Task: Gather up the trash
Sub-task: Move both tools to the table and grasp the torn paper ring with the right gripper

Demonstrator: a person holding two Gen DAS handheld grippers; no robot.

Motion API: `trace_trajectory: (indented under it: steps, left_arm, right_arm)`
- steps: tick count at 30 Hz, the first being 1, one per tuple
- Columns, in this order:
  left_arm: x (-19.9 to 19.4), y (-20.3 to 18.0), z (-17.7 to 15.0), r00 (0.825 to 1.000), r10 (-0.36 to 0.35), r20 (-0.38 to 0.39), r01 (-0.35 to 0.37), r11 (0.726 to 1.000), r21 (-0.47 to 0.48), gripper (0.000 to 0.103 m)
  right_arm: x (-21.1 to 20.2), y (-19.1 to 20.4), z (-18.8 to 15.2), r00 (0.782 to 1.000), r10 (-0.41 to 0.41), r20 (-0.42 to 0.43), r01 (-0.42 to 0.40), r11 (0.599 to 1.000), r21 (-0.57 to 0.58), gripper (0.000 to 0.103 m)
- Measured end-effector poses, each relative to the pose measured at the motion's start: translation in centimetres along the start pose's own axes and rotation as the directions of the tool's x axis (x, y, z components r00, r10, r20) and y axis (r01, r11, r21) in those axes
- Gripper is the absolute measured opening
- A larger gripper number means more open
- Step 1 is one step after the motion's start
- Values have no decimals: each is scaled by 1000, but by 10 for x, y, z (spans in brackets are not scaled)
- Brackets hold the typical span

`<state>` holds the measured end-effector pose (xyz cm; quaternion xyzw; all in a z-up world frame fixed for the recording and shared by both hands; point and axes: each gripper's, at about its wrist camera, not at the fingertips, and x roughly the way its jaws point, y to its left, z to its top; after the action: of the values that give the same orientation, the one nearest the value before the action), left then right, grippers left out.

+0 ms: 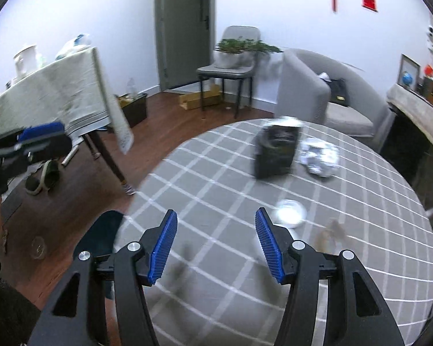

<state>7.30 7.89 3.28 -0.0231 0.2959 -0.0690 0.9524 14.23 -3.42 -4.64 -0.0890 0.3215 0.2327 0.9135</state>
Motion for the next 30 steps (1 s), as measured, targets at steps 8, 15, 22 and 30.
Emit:
trace_trajectory:
  steps: [8,15,22,30]
  left_arm:
    - [31,-32,1,997,-58,-54,59,998,29,68]
    - [56,-59,1,991,-95,-95,99,994,49,68]
    - [80,-77,-2,979,-134,-153,146,987,70,68]
    - [99,-102,-7,960,-183,-211,212,970,122,68]
  right_arm:
    - [-5,-48,-9,998,-62,-20,63,997,45,57]
    - [-3,-73,-17,995,-89,-55,92,994,59,57]
    - [5,-86,-20,993,-64,-99,70,995,66,56]
    - [12,-94,-20,990,-25,-136,36,996,83,42]
